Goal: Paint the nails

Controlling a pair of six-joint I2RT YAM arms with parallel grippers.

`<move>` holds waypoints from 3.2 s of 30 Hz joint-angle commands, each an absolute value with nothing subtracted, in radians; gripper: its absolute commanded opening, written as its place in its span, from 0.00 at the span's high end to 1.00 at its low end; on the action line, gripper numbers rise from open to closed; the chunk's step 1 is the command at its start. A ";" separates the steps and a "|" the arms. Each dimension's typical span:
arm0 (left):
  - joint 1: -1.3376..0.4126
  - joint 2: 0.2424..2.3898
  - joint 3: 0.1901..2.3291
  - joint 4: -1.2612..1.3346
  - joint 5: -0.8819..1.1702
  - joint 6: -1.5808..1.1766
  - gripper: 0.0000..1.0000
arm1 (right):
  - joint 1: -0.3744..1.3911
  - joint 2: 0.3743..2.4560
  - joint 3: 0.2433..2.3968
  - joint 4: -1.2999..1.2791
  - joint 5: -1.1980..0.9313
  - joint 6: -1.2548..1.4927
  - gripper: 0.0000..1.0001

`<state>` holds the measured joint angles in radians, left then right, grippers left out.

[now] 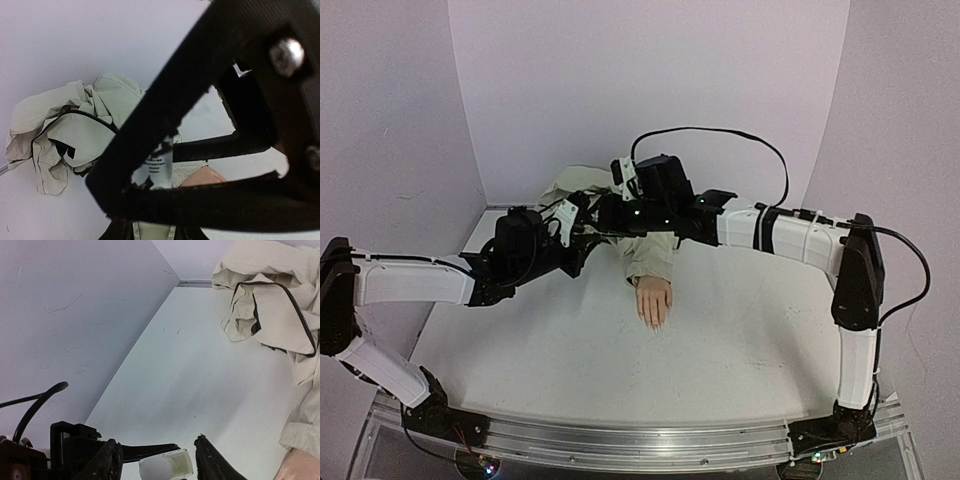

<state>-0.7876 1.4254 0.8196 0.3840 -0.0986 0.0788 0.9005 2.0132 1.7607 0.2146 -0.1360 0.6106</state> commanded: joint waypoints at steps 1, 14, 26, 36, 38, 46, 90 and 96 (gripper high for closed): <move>-0.796 1.424 0.886 0.387 -0.151 0.066 1.00 | 0.896 2.021 1.818 0.233 -0.107 0.617 0.60; -0.791 1.334 0.861 0.348 0.066 -0.044 1.00 | 0.895 2.010 1.790 0.308 -0.338 0.475 1.00; -0.663 1.275 0.941 0.368 1.279 -0.320 1.00 | 0.877 1.869 1.598 0.347 -1.201 0.086 1.00; -0.726 1.193 0.768 0.319 0.382 -0.048 1.00 | 0.877 1.789 1.558 0.345 -0.670 0.135 0.63; -0.739 1.208 0.779 0.304 0.252 -0.026 1.00 | 0.878 1.781 1.562 0.344 -0.519 0.171 0.42; -0.740 1.272 0.822 0.301 0.016 -0.020 1.00 | 0.881 1.765 1.535 0.400 -0.179 0.440 0.02; -0.665 1.284 0.864 0.313 0.836 -0.097 1.00 | 0.915 1.891 1.555 0.381 -0.838 0.064 1.00; -0.645 1.261 0.903 0.314 1.205 -0.102 1.00 | 0.914 1.844 1.487 0.379 -1.099 0.008 1.00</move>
<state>-0.6361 1.3125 0.8265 0.1745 0.8078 -0.0772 0.8673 1.8767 1.5196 0.3466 -0.7666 0.1371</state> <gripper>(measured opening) 0.210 0.156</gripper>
